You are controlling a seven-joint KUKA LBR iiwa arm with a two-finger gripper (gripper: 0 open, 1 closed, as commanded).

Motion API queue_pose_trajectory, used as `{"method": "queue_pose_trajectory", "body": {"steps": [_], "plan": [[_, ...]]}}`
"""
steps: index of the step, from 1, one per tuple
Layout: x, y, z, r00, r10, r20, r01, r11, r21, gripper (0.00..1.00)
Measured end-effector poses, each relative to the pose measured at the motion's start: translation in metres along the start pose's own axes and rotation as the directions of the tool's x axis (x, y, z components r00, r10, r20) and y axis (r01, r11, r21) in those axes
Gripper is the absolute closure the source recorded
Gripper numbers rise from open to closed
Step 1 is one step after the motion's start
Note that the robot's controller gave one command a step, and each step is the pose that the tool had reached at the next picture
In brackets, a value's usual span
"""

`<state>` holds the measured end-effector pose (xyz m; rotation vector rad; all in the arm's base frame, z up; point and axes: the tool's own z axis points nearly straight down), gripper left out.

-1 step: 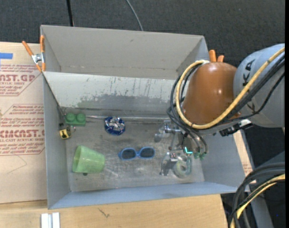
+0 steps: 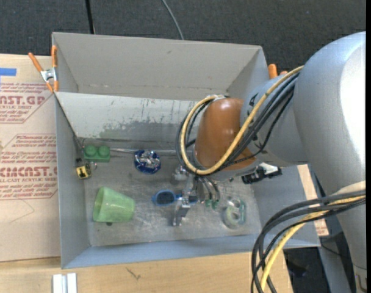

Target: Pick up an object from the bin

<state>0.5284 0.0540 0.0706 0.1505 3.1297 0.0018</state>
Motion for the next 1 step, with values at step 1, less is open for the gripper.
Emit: {"method": "queue_pose_trajectory", "body": {"steps": [1], "plan": [[0.0186,0.0122,-0.0298,0.995,0.097,-0.007,-0.097,0.995,0.001,0.00]]}}
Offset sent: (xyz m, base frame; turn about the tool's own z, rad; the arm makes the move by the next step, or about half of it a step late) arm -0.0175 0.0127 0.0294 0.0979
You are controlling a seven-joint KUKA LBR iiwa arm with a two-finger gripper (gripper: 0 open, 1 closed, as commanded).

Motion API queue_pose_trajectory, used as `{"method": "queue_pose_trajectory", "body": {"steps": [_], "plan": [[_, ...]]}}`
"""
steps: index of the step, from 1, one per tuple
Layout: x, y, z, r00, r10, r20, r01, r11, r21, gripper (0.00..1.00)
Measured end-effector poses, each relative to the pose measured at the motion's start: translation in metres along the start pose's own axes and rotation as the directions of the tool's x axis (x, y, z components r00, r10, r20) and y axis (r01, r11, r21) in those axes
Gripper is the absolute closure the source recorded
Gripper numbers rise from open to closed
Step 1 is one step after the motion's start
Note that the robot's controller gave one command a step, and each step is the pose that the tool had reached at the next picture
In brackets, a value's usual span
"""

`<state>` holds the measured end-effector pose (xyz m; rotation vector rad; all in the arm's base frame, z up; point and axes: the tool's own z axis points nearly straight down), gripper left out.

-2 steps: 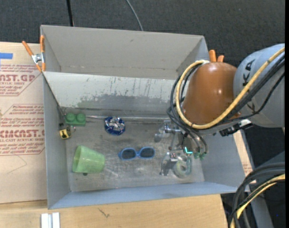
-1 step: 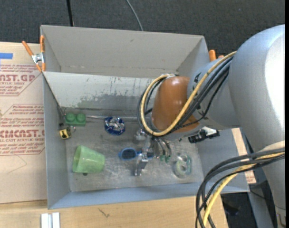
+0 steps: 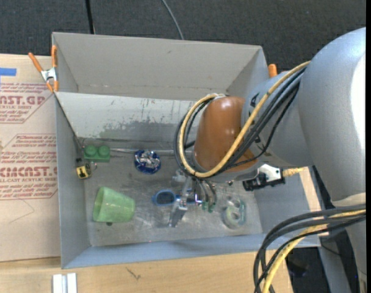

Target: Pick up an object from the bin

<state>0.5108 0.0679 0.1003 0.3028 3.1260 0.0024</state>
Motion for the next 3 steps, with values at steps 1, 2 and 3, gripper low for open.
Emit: {"method": "queue_pose_trajectory", "body": {"steps": [1,2,3], "plan": [[0.003,-0.001,-0.016,0.990,0.140,-0.001,-0.140,0.990,0.001,0.00],[0.009,-0.008,0.029,0.978,0.207,0.009,-0.207,0.978,-0.002,0.00],[0.007,-0.007,0.027,0.979,0.205,0.007,-0.205,0.979,-0.002,0.00]]}}
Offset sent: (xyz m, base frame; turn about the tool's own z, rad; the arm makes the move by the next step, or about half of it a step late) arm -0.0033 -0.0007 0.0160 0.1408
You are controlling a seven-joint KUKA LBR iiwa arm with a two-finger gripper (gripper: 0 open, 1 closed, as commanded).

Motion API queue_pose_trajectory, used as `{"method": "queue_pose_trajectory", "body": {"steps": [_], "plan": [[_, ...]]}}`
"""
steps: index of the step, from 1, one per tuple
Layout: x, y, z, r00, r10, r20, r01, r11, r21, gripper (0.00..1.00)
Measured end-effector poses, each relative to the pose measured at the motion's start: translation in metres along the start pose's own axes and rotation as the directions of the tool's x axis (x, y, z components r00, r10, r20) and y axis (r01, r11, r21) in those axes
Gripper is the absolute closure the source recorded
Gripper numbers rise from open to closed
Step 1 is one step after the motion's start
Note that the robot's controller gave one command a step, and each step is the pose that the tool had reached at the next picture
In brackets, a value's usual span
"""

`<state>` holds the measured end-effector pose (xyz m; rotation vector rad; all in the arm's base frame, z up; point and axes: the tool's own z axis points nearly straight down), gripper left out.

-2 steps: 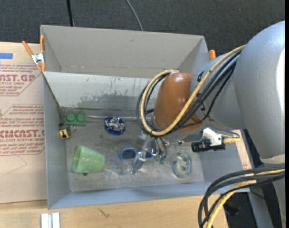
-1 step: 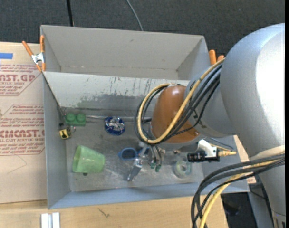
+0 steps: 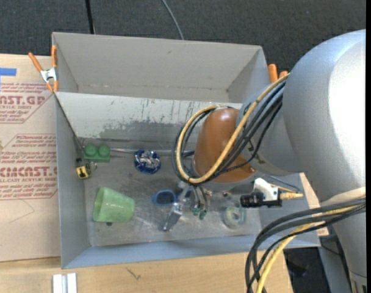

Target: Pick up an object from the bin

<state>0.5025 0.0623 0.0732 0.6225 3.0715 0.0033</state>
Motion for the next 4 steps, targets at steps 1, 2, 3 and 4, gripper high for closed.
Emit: {"method": "queue_pose_trajectory", "body": {"steps": [1,2,3,4], "plan": [[0.001,0.001,-0.002,1.000,-0.001,-0.007,0.001,1.000,0.001,1.00],[0.001,0.001,-0.017,1.000,-0.002,-0.006,0.002,1.000,0.002,1.00],[-0.001,0.003,-0.084,1.000,-0.003,-0.002,0.003,1.000,0.000,1.00],[-0.001,0.003,-0.091,1.000,-0.004,-0.006,0.004,1.000,0.002,1.00]]}}
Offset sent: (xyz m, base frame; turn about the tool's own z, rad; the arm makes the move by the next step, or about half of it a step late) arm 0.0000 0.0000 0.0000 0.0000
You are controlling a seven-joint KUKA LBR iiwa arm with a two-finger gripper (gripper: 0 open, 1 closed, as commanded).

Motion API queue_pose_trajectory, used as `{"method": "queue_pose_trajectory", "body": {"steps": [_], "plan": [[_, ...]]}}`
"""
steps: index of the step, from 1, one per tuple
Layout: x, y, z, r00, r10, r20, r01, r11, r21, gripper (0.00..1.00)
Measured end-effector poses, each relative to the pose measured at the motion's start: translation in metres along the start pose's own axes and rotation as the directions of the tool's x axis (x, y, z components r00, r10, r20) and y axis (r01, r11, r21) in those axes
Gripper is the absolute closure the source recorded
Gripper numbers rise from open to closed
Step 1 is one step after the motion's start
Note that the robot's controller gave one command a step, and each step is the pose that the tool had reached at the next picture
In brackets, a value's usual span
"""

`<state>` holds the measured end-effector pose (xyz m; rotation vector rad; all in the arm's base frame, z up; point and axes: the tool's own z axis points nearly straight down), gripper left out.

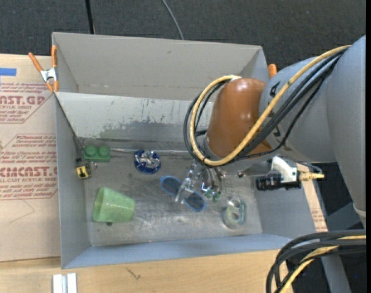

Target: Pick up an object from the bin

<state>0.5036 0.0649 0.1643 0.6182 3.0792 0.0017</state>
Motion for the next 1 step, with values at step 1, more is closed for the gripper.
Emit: {"method": "queue_pose_trajectory", "body": {"steps": [1], "plan": [[-0.0005,0.0008,-0.0279,1.000,-0.001,0.002,0.001,1.000,-0.001,1.00]]}}
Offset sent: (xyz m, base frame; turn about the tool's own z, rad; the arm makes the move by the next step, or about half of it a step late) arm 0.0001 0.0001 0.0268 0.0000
